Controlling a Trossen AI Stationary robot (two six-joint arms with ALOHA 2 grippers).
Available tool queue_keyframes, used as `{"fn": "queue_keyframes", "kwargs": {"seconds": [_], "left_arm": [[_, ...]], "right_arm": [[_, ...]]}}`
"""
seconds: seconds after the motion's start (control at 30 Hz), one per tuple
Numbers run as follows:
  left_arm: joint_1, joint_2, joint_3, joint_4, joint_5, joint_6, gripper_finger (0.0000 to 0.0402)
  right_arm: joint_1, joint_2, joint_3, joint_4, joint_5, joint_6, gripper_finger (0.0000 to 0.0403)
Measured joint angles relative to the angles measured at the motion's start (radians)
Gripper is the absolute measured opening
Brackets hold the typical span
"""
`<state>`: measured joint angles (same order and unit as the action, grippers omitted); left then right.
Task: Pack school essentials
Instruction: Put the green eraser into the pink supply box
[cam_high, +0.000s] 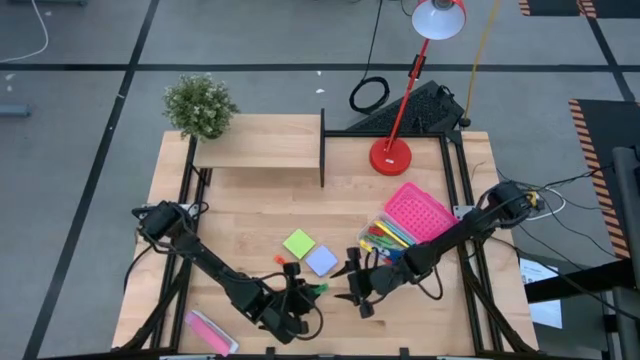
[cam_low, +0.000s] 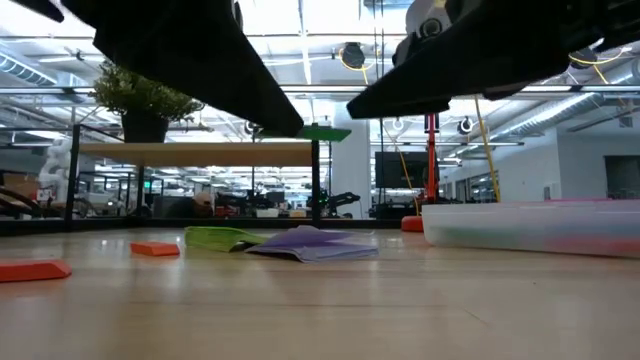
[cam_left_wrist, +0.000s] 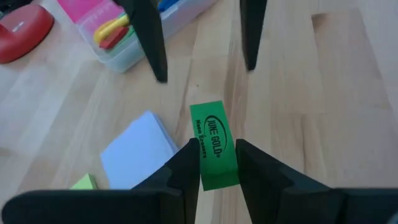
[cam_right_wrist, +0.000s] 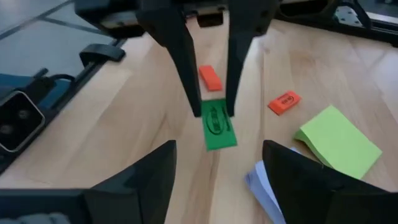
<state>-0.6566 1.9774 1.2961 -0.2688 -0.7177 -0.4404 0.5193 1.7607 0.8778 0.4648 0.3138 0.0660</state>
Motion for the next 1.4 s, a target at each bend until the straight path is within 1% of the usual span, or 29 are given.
{"fn": "queue_keyframes", "kwargs": {"seconds": [0.13, 0.23, 0.37, 0.77, 1.2, 1.4], "left_arm": [[0.008, 0.000, 0.000, 0.054, -0.005, 0.018, 0.0102], [0.013, 0.000, 0.000, 0.126, -0.006, 0.059, 0.0102], [0.016, 0.000, 0.001, 0.176, 0.011, 0.095, 0.0102], [0.017, 0.000, 0.001, 0.166, 0.006, 0.072, 0.0102], [0.020, 0.000, 0.001, 0.122, -0.020, 0.020, 0.0102], [0.020, -0.001, 0.001, 0.122, -0.020, 0.019, 0.0102]], "right_arm": [[-0.005, 0.031, 0.001, 0.030, 0.003, -0.002, 0.0239], [-0.008, 0.060, 0.001, 0.094, 0.000, -0.011, 0.0240], [-0.009, 0.071, 0.001, 0.114, -0.001, -0.023, 0.0230], [-0.009, 0.071, 0.001, 0.115, -0.005, -0.037, 0.0164], [-0.009, 0.071, 0.001, 0.115, -0.005, -0.037, 0.0119], [-0.009, 0.071, 0.000, 0.115, -0.005, -0.037, 0.0096]]}}
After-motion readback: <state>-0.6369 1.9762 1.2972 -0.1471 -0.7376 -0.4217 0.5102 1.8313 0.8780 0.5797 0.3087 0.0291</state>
